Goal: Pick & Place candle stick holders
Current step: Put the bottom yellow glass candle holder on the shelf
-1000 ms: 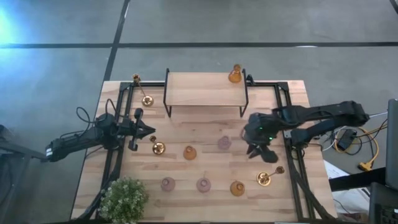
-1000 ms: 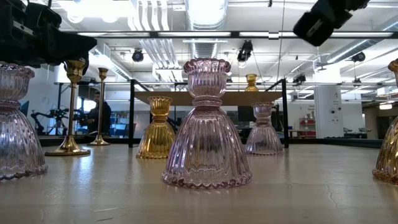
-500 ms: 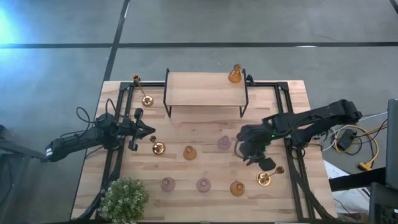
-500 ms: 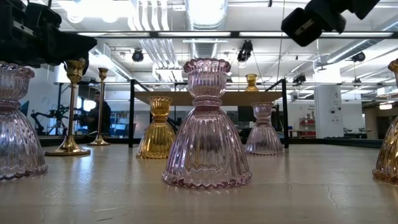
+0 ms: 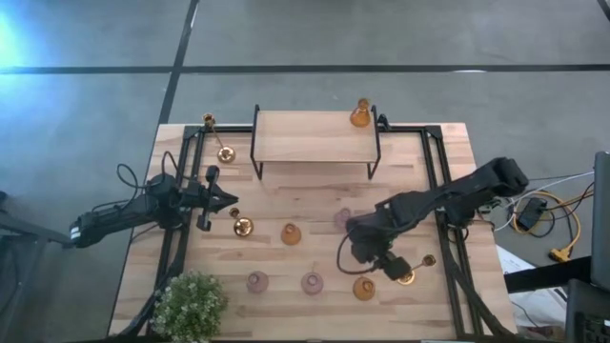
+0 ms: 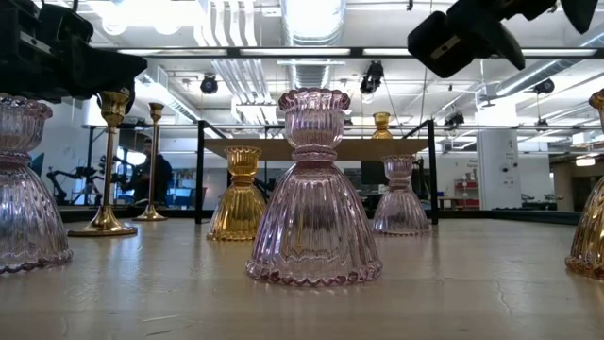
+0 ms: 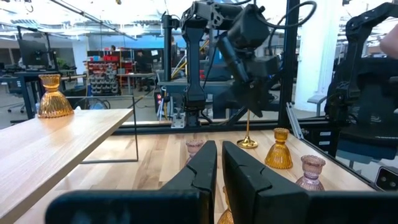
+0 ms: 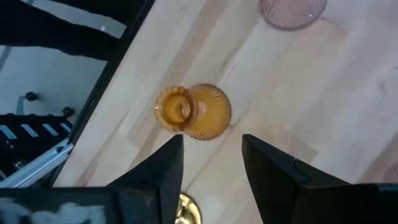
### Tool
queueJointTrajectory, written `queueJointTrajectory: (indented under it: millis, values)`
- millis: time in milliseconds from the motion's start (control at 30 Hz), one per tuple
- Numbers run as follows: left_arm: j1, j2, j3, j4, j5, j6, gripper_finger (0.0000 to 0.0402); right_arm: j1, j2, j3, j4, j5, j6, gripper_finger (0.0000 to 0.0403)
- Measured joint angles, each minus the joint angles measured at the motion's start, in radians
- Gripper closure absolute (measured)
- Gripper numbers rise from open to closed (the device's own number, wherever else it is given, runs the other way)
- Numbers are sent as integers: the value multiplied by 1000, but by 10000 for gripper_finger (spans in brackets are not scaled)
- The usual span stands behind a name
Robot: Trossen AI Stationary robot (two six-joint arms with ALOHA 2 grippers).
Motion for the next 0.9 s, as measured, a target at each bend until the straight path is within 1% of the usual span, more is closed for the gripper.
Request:
queueJointTrajectory:
  millis: [133,333,400,533,900]
  values:
    - [0,0,0,0,0,0,371,13,33,29,4,1,1,242]
    - [0,0,0,0,0,0,371,33,79,52,11,3,-39,255]
    - [0,0,0,0,0,0,371,39,86,52,16,7,-61,260]
    - [0,0,0,0,0,0,371,57,93,45,18,50,-95,266]
    - [0,0,0,0,0,0,371,90,98,9,54,56,-76,268]
